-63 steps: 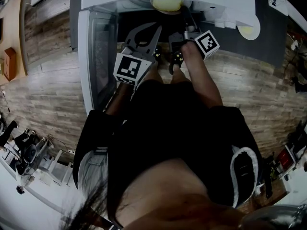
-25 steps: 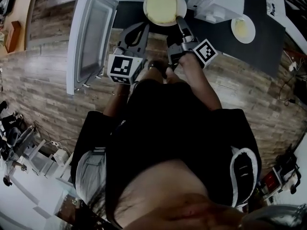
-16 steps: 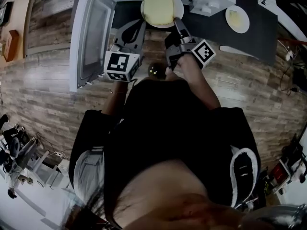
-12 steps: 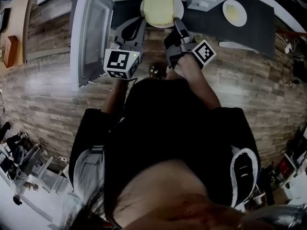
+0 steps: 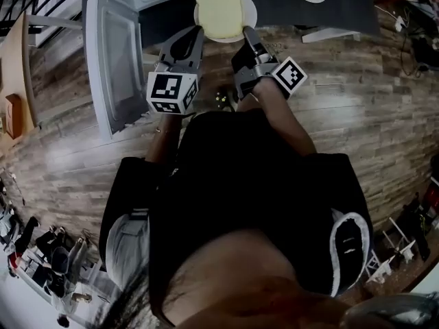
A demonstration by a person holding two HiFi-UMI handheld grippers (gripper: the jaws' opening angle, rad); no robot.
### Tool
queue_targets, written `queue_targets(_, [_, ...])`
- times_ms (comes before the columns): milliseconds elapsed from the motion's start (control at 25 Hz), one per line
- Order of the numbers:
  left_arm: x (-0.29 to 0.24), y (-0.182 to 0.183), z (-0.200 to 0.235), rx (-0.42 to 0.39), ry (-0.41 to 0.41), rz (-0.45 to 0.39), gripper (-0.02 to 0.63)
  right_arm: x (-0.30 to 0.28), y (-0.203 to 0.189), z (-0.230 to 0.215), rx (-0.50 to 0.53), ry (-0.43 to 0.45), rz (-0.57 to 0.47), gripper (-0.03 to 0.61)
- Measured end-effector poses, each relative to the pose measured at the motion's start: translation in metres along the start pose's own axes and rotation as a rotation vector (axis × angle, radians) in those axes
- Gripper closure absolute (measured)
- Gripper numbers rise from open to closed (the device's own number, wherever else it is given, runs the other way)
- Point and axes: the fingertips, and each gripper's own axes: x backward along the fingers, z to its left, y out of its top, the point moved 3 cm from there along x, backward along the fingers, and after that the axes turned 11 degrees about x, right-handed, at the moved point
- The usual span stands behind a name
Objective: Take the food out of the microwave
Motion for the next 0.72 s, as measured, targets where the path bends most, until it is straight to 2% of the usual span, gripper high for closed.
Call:
queue_targets(160, [-0.008,-0.006,-0.017,-0.013,-0.067,0.024,0.606,0.026,0.010,0.002,0.029,0.000,-0.059,0.568])
queue_targets(440, [-0.024,-0.015,-0.051,-0.036,-0.197,0.062,0.606,0.069,0.028,-0.003,0.015,-0.038,-0.188,0.568])
queue_targets(720, [-0.041,-0.021,-0.084,-0.049,-0.298,0.086,0.606,0.102,0.050,-0.002,0.022,-0.045,-0.272,0.568])
